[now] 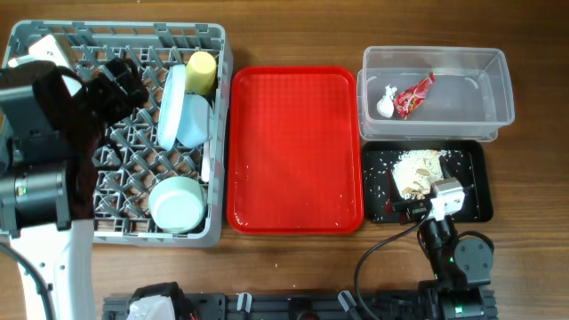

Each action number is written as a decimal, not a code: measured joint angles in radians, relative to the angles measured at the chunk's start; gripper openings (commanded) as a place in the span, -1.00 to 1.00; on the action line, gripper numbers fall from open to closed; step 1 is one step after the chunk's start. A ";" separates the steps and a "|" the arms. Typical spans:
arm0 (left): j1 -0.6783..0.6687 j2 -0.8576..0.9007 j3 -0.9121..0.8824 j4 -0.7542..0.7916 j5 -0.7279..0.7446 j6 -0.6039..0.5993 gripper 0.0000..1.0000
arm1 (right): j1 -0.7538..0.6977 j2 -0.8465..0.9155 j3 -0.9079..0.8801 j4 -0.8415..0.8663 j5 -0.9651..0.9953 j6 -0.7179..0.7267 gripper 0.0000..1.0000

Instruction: Sort waste into correct bins and load items into the dishwasher rack

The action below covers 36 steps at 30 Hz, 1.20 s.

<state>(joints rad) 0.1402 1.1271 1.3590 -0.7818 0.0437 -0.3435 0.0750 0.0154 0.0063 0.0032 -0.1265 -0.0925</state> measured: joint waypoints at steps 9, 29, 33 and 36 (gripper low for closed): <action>-0.027 -0.662 -0.430 0.011 0.007 0.000 1.00 | 0.000 -0.003 0.000 0.000 0.001 0.000 0.99; -0.121 -1.114 -1.348 0.718 0.073 0.154 1.00 | 0.000 -0.005 0.000 -0.002 0.004 -0.003 1.00; -0.121 -1.114 -1.348 0.718 0.070 0.385 1.00 | 0.000 -0.005 0.000 -0.003 0.004 -0.003 1.00; -0.121 -1.114 -1.348 0.718 0.066 0.441 1.00 | 0.000 -0.005 0.000 -0.003 0.004 -0.003 0.99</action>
<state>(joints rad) 0.0196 0.0128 0.0109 -0.0639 0.1093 0.0978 0.0750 0.0109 0.0063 0.0006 -0.1226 -0.0959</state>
